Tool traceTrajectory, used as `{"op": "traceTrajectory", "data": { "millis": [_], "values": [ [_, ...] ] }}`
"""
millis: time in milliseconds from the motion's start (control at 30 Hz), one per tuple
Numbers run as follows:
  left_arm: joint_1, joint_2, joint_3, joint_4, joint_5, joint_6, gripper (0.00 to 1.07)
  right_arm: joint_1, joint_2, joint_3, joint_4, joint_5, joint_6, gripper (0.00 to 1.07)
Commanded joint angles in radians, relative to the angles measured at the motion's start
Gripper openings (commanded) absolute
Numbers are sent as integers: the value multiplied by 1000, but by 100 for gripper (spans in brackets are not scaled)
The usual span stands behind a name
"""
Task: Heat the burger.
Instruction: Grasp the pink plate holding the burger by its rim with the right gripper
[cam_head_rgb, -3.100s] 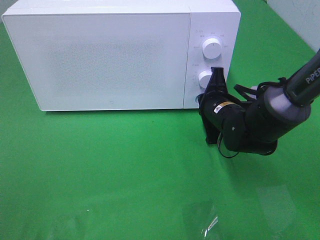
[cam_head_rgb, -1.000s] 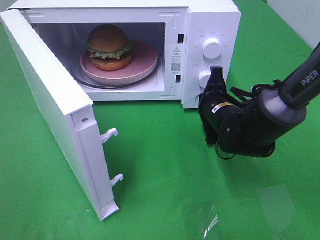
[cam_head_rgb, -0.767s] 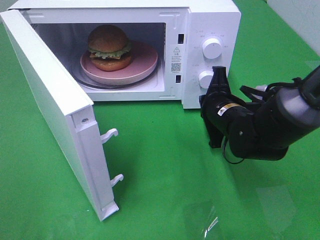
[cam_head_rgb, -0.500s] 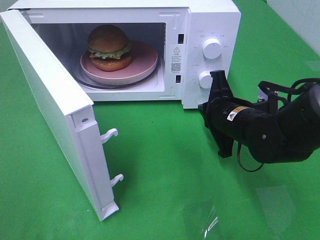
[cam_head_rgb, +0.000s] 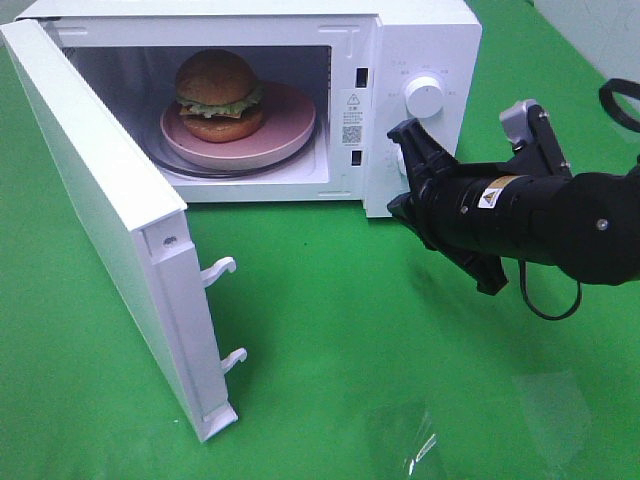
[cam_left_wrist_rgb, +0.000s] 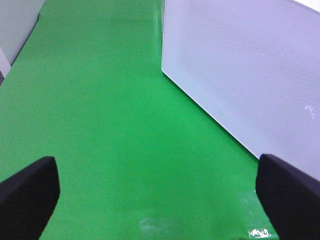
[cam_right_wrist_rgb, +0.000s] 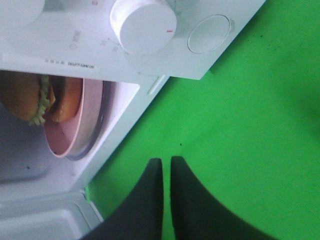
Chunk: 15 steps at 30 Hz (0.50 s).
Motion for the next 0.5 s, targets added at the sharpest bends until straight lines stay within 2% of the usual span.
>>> {"op": "traceTrajectory", "data": {
  "millis": [33,200,400,500],
  "values": [
    [3,-5,0,-2,-11,-6,100,1,-38,-15,-11,94,-125,7],
    [3,-5,0,-2,-11,-6,100,1,-91,-68,-12,304,-365,8],
    [3,-5,0,-2,-11,-6,100,1,-101,-147,-29,505,-531,9],
    [3,-5,0,-2,-11,-6,100,1,-105,-217,-95,653,-607,9]
  ]
}}
